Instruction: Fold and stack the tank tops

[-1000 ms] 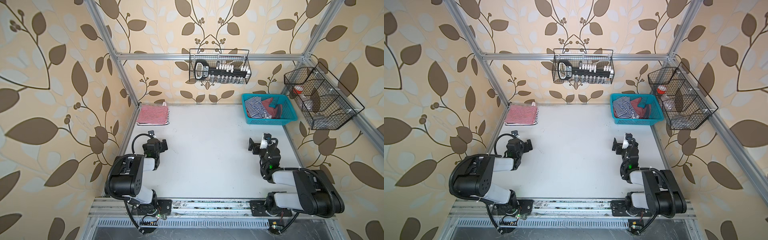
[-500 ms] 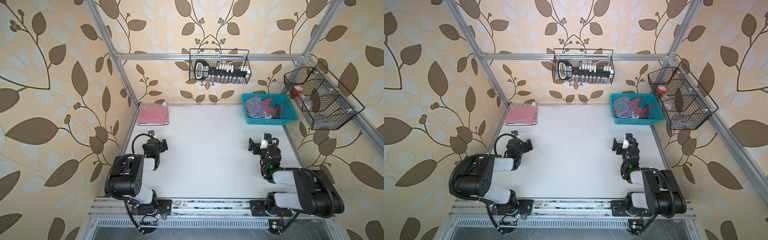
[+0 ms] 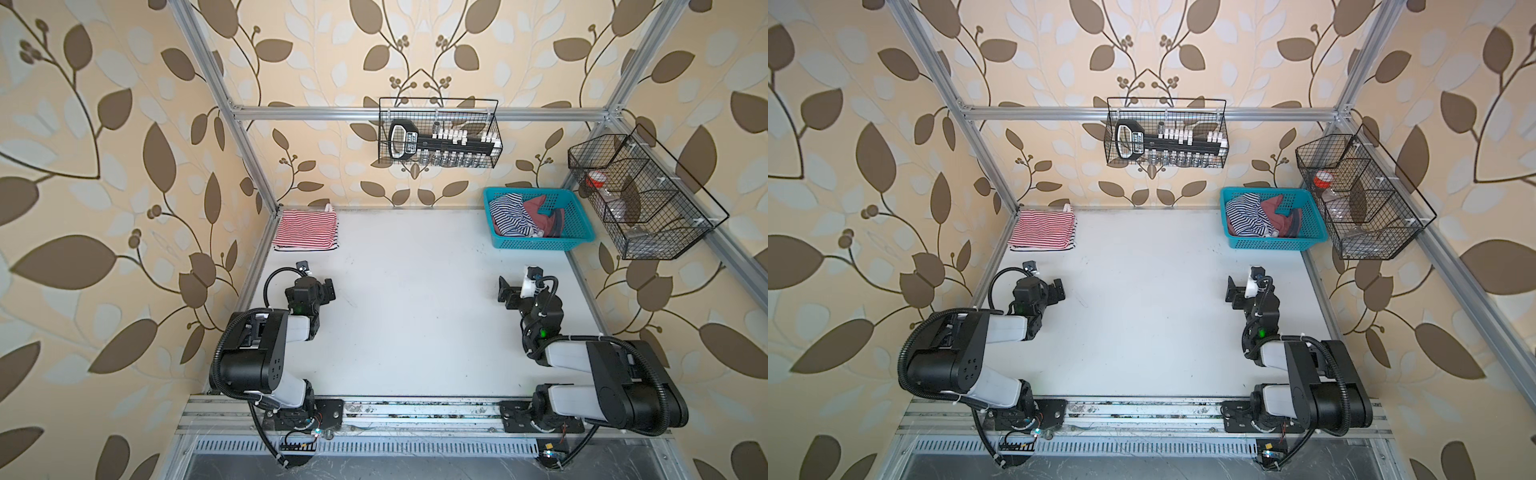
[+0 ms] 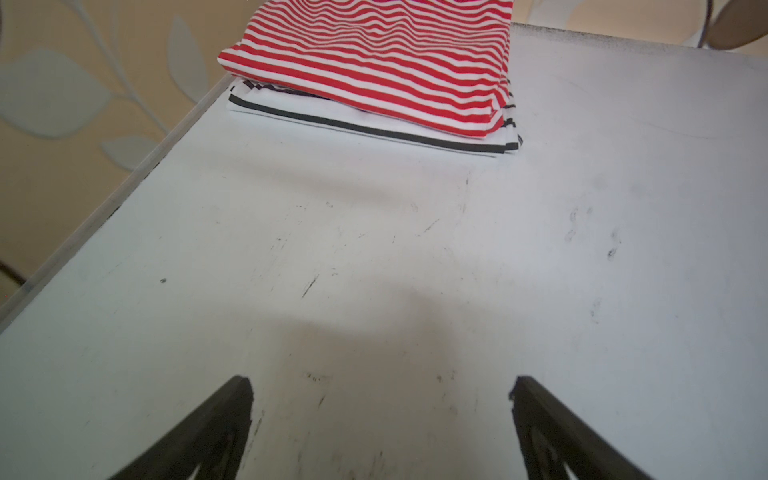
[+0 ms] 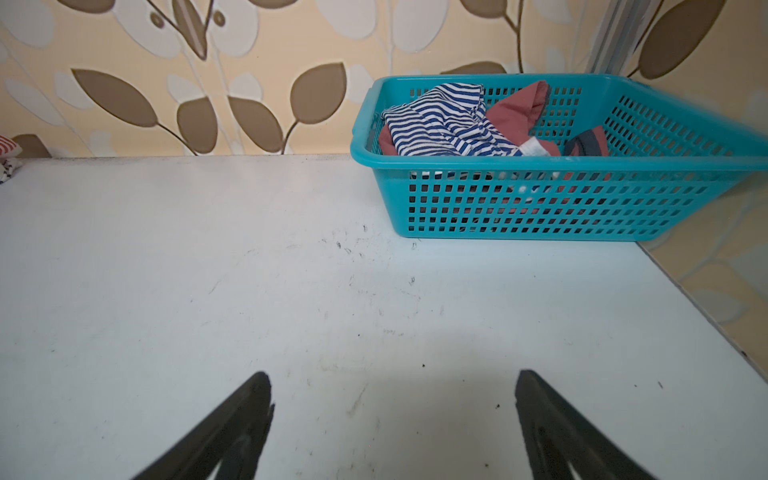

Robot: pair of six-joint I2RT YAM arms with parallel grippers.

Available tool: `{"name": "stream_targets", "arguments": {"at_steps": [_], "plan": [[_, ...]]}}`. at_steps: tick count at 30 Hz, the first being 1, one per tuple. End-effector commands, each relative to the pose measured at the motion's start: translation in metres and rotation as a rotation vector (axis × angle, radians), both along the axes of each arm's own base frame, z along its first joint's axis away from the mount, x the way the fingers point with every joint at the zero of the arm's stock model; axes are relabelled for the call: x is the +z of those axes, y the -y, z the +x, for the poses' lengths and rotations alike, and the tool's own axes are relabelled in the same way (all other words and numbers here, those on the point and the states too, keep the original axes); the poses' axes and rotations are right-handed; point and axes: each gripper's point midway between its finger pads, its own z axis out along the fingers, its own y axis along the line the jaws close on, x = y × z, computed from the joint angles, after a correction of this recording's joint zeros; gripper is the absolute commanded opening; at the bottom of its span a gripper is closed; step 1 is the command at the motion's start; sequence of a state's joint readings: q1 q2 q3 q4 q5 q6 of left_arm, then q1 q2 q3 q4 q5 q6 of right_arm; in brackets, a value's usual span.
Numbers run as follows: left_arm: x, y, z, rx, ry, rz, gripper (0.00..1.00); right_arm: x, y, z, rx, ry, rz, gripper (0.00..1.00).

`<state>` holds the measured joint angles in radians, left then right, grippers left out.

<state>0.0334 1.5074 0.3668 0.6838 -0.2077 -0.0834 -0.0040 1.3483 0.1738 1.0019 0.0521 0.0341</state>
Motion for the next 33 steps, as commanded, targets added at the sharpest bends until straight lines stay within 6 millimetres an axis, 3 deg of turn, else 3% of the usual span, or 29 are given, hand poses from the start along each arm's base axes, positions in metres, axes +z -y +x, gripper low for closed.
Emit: {"name": "stream_targets", "arguments": {"at_steps": [1, 2, 4, 8, 13, 17, 21, 27, 33], "plan": [[0.033, 0.003, 0.017, -0.021, 0.080, 0.009, 0.99, 0.016, 0.003, 0.006, -0.012, 0.026, -0.008, 0.92], [0.033, 0.002, 0.017, -0.015, 0.034, 0.008, 0.99, 0.018, 0.006, 0.007, -0.029, 0.004, -0.010, 0.93], [0.062, -0.002, 0.019, 0.008, -0.006, 0.008, 0.99, 0.034, 0.011, 0.011, -0.057, -0.042, 0.005, 0.93], [0.094, 0.007, 0.017, -0.001, 0.004, -0.047, 0.99, 0.082, 0.016, 0.019, -0.077, -0.043, -0.015, 0.94], [0.125, 0.055, 0.013, -0.163, 0.061, -0.250, 0.96, 0.125, 0.024, 0.044, -0.063, -0.135, -0.011, 0.95], [0.143, 0.085, 0.004, -0.249, 0.089, -0.311, 0.95, 0.123, 0.030, 0.079, -0.064, -0.294, 0.002, 0.92], [0.161, 0.103, -0.010, -0.310, 0.131, -0.332, 0.96, 0.105, 0.027, 0.118, -0.021, -0.460, 0.025, 0.80], [0.186, 0.116, -0.020, -0.362, 0.194, -0.380, 0.96, 0.078, 0.025, 0.164, 0.012, -0.564, 0.087, 0.75], [0.193, 0.120, -0.024, -0.377, 0.197, -0.389, 0.96, 0.044, 0.023, 0.189, 0.041, -0.651, 0.148, 0.72]]}}
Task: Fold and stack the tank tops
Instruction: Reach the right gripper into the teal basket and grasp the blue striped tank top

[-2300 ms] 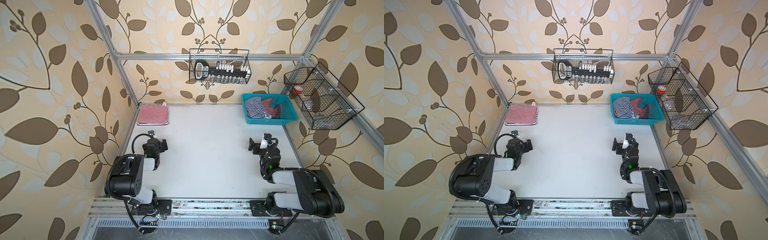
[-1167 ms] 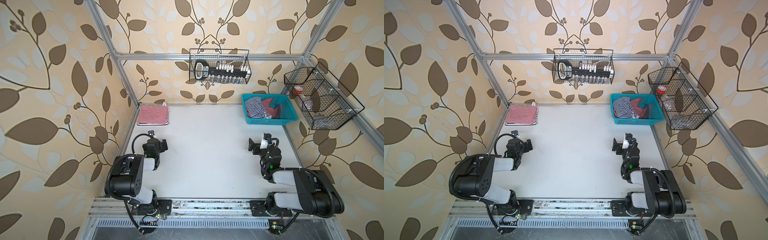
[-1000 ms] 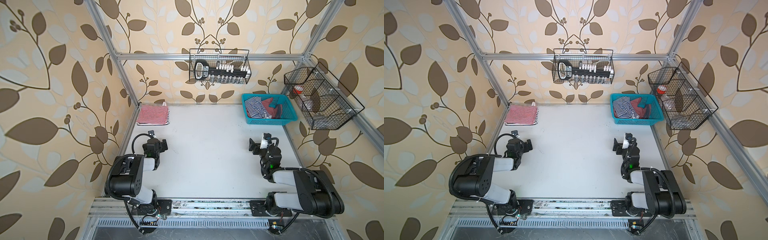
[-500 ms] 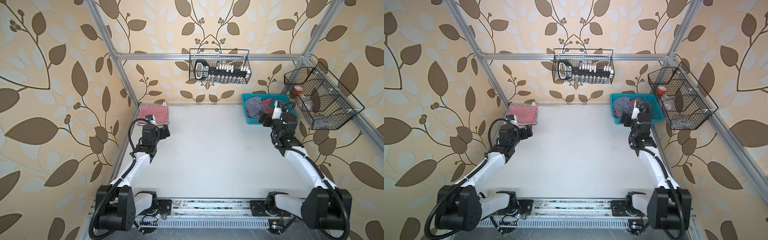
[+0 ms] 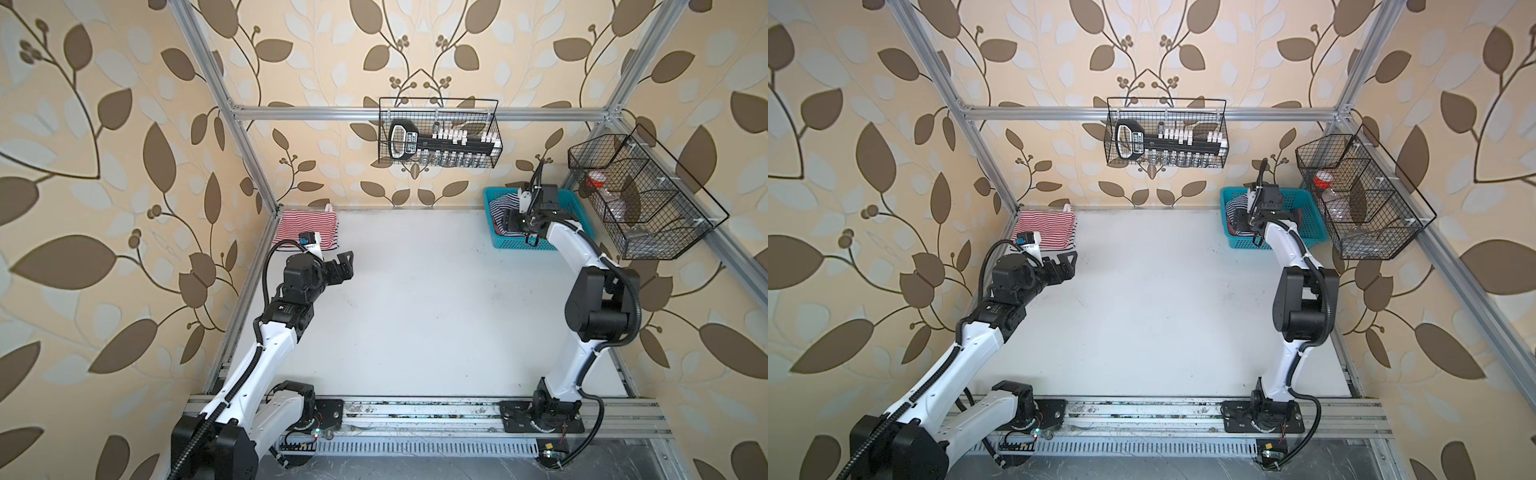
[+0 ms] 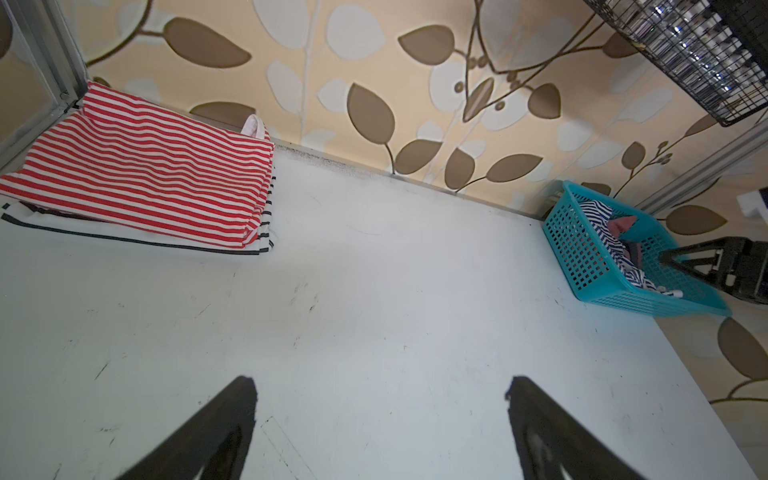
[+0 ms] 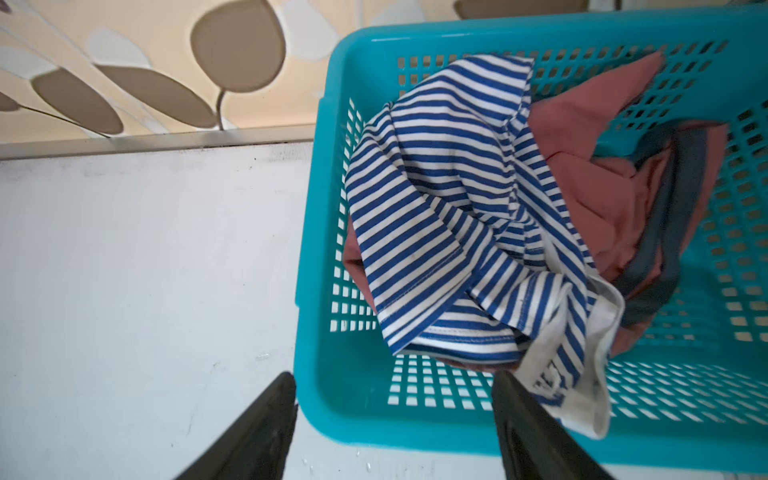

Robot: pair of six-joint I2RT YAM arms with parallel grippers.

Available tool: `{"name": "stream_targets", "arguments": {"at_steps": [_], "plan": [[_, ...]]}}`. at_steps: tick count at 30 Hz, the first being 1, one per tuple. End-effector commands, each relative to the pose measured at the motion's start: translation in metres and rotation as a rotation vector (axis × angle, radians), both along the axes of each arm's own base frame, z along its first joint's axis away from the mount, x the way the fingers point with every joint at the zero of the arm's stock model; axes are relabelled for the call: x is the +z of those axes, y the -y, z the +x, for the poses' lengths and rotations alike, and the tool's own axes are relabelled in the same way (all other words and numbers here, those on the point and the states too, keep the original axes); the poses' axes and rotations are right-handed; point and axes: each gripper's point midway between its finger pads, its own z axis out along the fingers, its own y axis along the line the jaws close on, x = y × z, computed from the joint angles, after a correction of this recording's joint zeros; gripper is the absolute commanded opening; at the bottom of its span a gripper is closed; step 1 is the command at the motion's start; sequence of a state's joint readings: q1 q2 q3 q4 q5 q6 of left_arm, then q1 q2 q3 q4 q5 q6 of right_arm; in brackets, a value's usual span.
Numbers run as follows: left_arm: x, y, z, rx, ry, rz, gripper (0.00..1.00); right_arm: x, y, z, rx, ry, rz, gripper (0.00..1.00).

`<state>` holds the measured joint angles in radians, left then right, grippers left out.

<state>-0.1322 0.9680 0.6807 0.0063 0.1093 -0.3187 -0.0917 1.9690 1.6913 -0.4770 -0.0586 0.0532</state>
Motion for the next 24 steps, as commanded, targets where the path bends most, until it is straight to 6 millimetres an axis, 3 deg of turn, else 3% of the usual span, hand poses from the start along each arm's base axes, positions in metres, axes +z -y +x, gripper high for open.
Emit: {"name": "stream_targets", "arguments": {"at_steps": [1, 6, 11, 16, 20, 24], "plan": [[0.017, 0.008, -0.004, -0.029, 0.031, -0.032, 0.96, -0.019, -0.007, 0.002, 0.025, -0.082, 0.072, 0.71], [0.013, 0.004, -0.003, -0.005, 0.020, -0.032, 0.96, -0.039, -0.015, 0.015, 0.023, -0.119, 0.183, 0.63], [0.013, 0.003, -0.005, -0.001, 0.015, -0.028, 0.96, -0.055, -0.011, 0.018, -0.004, -0.152, 0.183, 0.62], [0.012, 0.002, -0.007, 0.005, 0.013, -0.021, 0.96, -0.069, -0.008, 0.019, -0.021, -0.180, 0.200, 0.52], [0.014, 0.001, -0.008, 0.008, 0.015, -0.021, 0.96, -0.073, -0.005, 0.020, -0.036, -0.190, 0.223, 0.38], [0.015, 0.000, -0.008, 0.013, 0.018, -0.017, 0.96, -0.073, -0.001, 0.021, -0.047, -0.186, 0.221, 0.16]]}}
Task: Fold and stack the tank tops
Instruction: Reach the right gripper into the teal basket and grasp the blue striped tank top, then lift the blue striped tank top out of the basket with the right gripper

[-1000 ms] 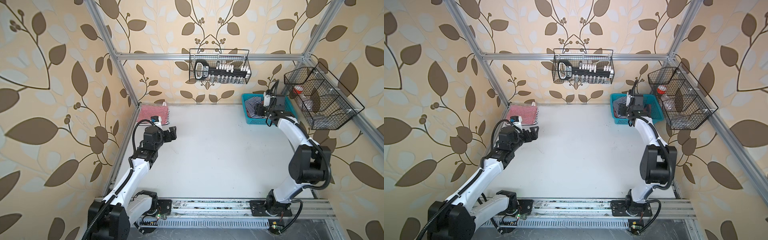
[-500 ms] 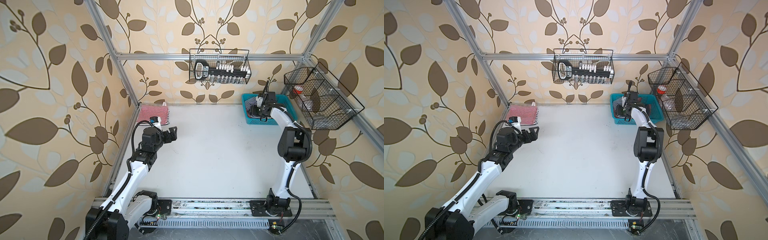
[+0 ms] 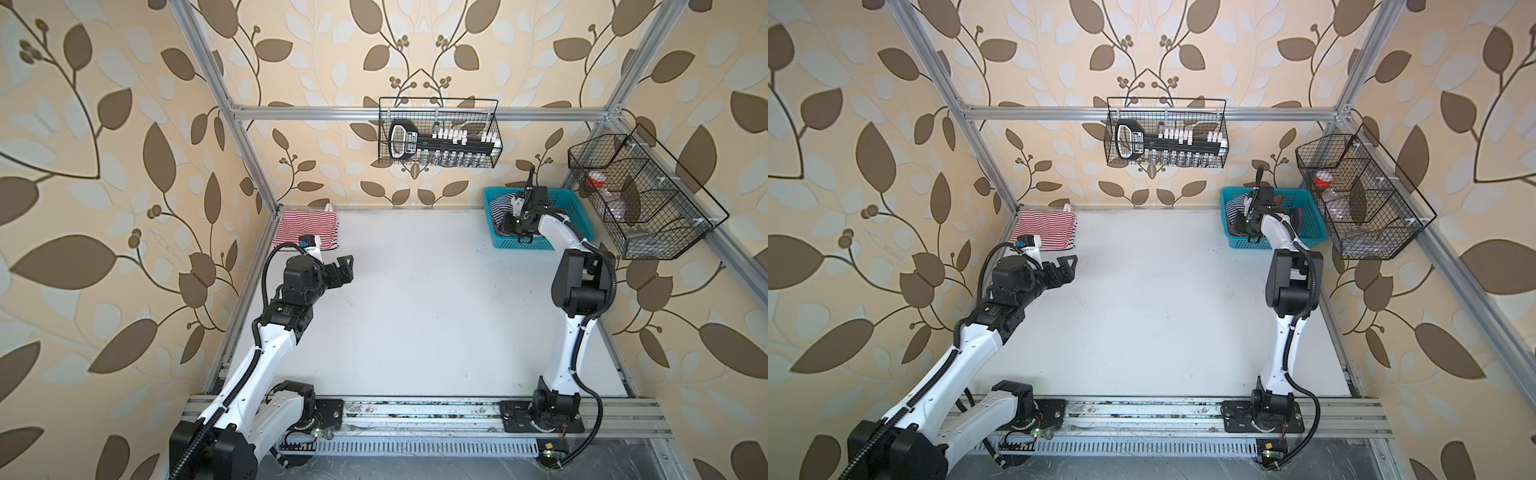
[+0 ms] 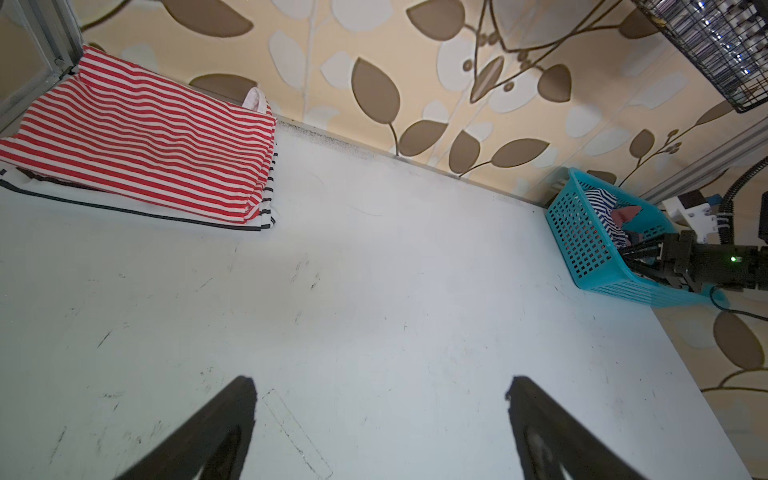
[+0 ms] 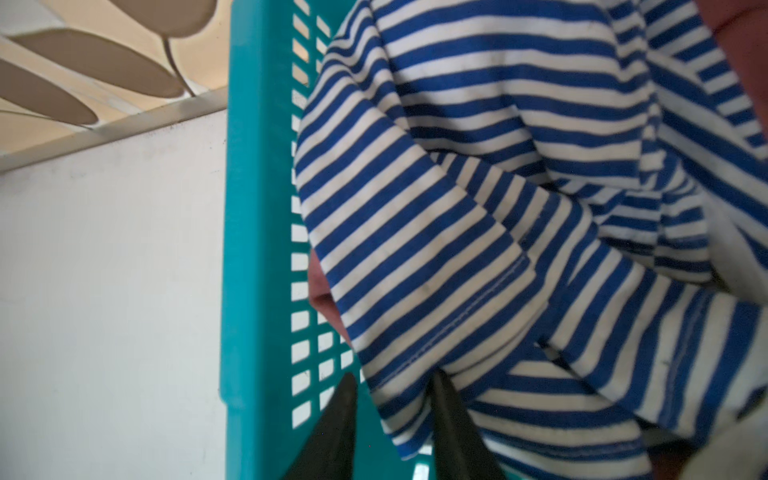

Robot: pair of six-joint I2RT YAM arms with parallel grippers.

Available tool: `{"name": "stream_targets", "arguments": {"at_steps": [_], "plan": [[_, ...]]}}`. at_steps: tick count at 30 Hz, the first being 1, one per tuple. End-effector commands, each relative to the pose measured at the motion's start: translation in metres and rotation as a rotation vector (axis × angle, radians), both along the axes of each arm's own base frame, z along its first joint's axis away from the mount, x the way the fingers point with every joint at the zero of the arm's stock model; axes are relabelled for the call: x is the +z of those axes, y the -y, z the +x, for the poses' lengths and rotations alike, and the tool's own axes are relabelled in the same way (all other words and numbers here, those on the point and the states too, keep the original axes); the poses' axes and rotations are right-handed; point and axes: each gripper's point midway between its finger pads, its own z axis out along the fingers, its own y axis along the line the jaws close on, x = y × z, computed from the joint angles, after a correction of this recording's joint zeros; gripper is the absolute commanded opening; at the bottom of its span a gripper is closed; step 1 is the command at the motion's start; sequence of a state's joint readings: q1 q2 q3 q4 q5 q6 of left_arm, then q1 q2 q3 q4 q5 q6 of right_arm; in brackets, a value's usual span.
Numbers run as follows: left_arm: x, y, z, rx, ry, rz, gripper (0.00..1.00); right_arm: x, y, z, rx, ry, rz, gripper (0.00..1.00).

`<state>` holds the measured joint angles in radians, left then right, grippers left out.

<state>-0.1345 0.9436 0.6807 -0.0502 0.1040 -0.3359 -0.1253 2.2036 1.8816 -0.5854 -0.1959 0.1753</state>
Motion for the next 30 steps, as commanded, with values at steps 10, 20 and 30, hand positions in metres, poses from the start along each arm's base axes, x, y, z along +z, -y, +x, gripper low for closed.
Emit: {"name": "stream_targets", "arguments": {"at_steps": [10, 20, 30], "plan": [[0.023, 0.002, 0.000, 0.000, 0.060, -0.009, 0.96, 0.037, 0.008, -0.005, -0.020, 0.061, 0.011, 0.00], [0.025, -0.006, -0.003, 0.043, 0.062, 0.012, 0.97, 0.197, 0.002, -0.044, -0.034, 0.434, -0.049, 0.00], [0.030, -0.003, -0.008, 0.030, 0.081, -0.002, 0.97, 0.363, -0.041, -0.129, 0.052, 0.862, 0.033, 0.00]]}}
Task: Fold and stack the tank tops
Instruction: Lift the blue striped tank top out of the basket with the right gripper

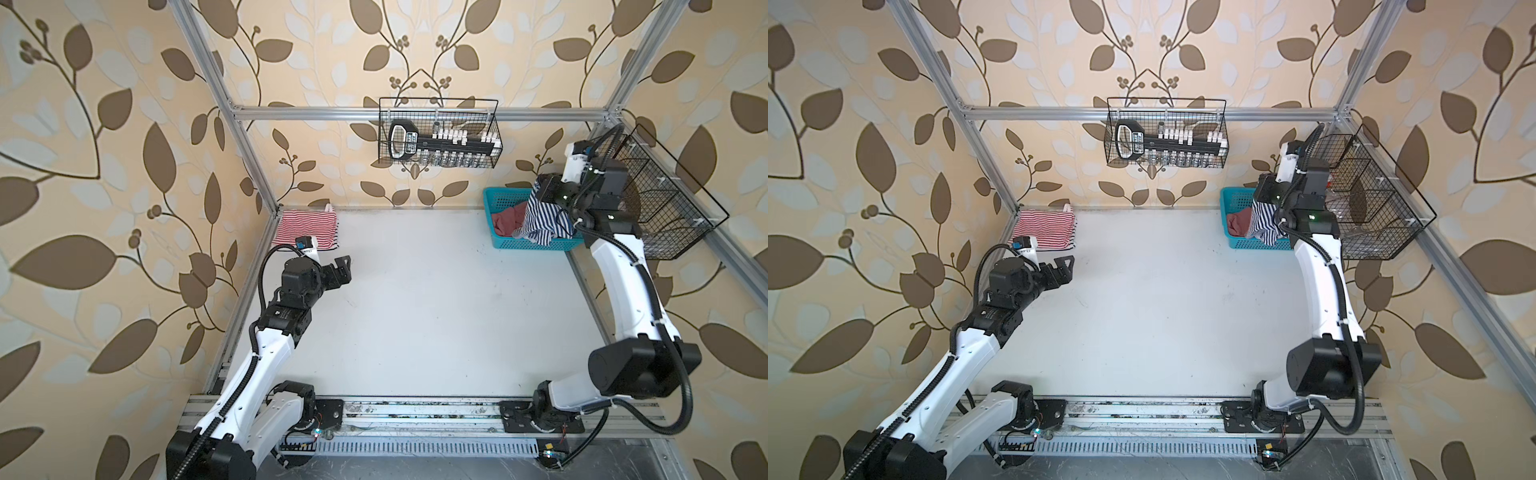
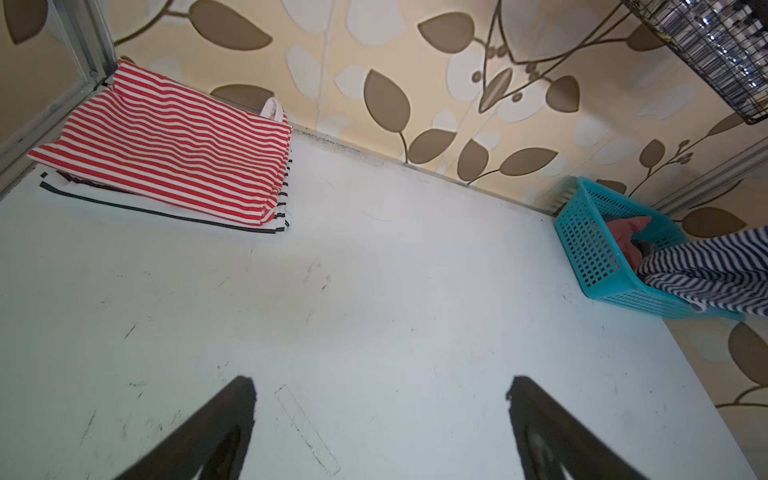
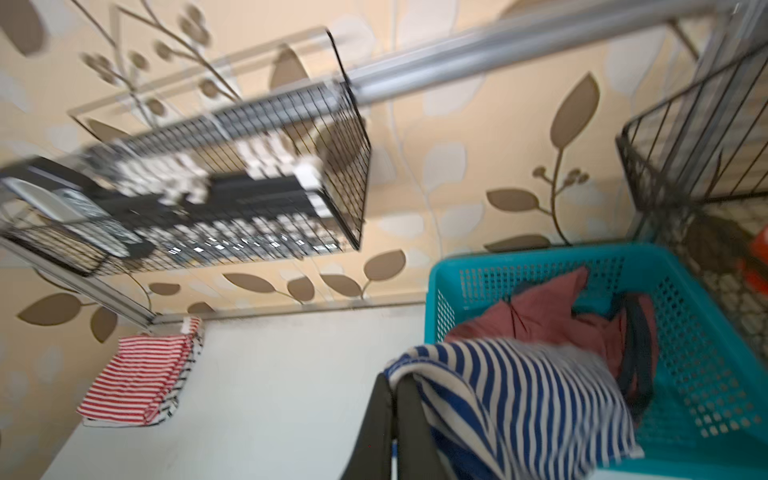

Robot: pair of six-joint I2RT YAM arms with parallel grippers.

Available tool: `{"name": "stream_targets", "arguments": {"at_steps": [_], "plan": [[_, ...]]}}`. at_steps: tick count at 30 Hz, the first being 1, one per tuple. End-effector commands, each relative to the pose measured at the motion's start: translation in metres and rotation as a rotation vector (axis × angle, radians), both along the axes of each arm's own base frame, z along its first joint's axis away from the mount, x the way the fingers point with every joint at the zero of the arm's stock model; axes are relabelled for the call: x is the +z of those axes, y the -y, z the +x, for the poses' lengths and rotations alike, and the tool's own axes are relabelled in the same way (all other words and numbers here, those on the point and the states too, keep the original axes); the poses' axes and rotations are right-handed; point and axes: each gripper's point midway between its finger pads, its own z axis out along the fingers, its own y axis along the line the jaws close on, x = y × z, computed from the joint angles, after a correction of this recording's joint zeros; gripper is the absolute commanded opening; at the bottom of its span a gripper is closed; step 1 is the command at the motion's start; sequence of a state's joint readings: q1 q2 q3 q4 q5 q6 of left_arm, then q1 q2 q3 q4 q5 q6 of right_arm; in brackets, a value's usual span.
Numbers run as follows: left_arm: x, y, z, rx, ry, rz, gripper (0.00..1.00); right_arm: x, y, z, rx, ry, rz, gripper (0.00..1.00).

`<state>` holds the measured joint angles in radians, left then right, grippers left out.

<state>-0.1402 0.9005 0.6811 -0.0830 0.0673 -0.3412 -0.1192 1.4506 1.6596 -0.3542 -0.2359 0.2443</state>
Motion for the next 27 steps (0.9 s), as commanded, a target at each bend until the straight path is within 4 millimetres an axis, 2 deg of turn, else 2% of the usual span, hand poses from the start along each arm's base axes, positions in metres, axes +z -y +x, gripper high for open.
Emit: {"name": "stream_targets", "arguments": {"at_steps": [1, 6, 8, 11, 14, 20, 24, 27], "plan": [[0.024, 0.002, -0.002, 0.001, 0.073, -0.010, 0.97, 0.048, -0.022, -0.028, 0.072, 0.150, 0.018, 0.00], [0.025, 0.002, -0.004, 0.000, 0.083, -0.014, 0.97, 0.109, -0.045, -0.079, 0.136, 0.318, 0.011, 0.00], [0.026, 0.002, -0.005, -0.001, 0.085, -0.015, 0.97, 0.125, -0.053, -0.095, 0.155, 0.361, 0.001, 0.00], [0.027, 0.004, -0.006, -0.006, 0.086, -0.021, 0.97, 0.138, -0.061, -0.111, 0.182, 0.394, 0.000, 0.00], [0.029, 0.005, -0.007, -0.010, 0.094, -0.024, 0.97, 0.138, -0.071, -0.119, 0.226, 0.389, 0.005, 0.00], [0.030, 0.005, -0.009, -0.009, 0.101, -0.026, 0.97, 0.121, -0.098, -0.120, 0.312, 0.338, 0.022, 0.00], [0.033, 0.004, -0.010, -0.007, 0.107, -0.026, 0.97, 0.123, -0.120, -0.130, 0.374, 0.349, 0.025, 0.00], [0.035, 0.005, -0.012, -0.008, 0.111, -0.030, 0.97, 0.112, -0.135, -0.132, 0.409, 0.306, 0.017, 0.00]]}}
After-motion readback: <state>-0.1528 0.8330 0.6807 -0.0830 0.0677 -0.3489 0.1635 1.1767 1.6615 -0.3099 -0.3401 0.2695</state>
